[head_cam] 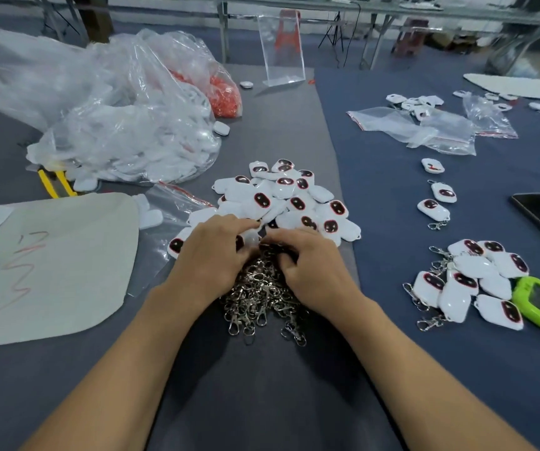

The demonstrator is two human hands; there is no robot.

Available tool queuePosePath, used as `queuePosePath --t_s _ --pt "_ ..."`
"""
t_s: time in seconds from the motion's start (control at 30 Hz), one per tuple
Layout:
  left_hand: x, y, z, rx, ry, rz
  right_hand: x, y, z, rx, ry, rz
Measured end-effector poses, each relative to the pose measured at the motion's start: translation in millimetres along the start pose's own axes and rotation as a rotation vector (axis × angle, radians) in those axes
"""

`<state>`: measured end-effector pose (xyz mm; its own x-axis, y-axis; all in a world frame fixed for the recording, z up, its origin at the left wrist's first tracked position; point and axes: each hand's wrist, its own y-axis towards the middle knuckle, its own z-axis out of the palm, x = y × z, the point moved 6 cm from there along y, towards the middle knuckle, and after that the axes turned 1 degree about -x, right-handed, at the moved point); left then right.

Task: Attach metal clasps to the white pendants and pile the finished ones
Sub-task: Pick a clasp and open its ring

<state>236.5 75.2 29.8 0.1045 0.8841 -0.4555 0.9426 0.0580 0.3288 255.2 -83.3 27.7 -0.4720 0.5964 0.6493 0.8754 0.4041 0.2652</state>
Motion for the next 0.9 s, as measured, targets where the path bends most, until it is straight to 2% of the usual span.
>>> queuePosePath --t_s 0.13,0.27,0.43,0.63,0.77,0.9 --pt "9.5 -14.1 -14.6 -0.213 -0.183 -0.109 -12.2 6.1 -0.2 -0.019 -0.062 0.039" --pt "7.3 -17.6 -13.7 -0.326 -0.41 -0.216 -3.6 8.4 3.0 -0.01 -0.26 -0.071" --pt "0.2 -19.3 -15.0 -0.386 -0.318 -0.248 -3.0 9.8 5.1 -0.024 -0.288 -0.053" --pt "1.8 -16.3 -14.4 -0.274 -0.22 -0.296 -11.2 13.7 0.5 -0.094 0.067 0.074" --pt "-9.4 -11.1 -11.5 -0.205 -0.289 -0.166 -9.3 11.1 -4.4 -0.083 0.337 0.134" --pt "-16.4 -9.1 -7.1 -0.146 -0.408 -0.092 -12.3 8.8 -10.8 -0.119 0.46 0.171"
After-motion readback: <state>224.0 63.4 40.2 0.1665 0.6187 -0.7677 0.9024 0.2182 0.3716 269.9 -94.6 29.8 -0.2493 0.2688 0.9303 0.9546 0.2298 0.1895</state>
